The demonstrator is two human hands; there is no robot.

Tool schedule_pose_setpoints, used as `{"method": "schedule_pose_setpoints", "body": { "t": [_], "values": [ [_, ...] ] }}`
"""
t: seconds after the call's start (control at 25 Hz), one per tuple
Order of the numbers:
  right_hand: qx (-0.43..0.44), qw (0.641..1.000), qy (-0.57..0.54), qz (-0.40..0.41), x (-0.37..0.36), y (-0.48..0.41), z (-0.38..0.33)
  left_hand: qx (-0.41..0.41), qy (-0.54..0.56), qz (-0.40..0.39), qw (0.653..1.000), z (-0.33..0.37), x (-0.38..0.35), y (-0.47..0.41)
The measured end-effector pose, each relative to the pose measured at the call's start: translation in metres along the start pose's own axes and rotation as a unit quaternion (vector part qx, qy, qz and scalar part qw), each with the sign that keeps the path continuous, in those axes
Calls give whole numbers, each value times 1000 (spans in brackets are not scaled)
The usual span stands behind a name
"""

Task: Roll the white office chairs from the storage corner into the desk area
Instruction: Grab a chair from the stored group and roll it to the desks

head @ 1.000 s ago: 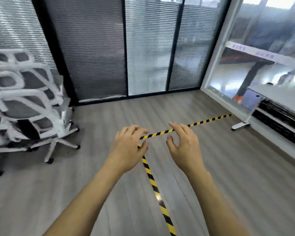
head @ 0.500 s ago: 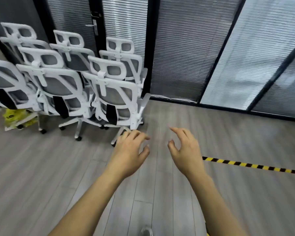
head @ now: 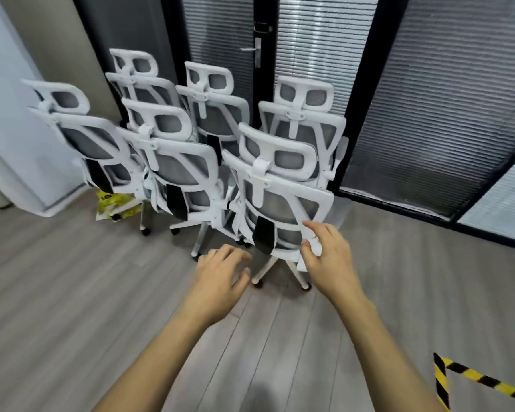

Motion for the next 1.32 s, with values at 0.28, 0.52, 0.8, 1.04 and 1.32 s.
{"method": "schedule_pose_setpoints", "body": {
  "t": [0.28,0.52,0.8,1.04,1.32],
  "values": [
    [-56,997,46,38,-80,-167,47,-20,33,-1,999,-124,-31,-184],
    [-163,976,120,86,-110,-231,103,-99,13,-65,993,-166,-81,-328],
    [-204,947,239,64,-131,-271,174,-155,-51,-60,985,-184,-128,-438],
    [-209,935,270,98,-134,-243,169,-199,-20,-31,979,-199,-153,-455],
    [-294,892,283,194,-163,-151,117,-318,3,-44,947,-196,-160,-422]
  ]
}}
Point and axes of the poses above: each hand's wrist, its own y-axis away from the middle knuckle, its own x-axis out of the back of the hand, z = x × y, the point moved 10 cm from there along -y, towards the middle knuckle, and after that the axes turned 12 degrees about -y, right-handed, at the moved point
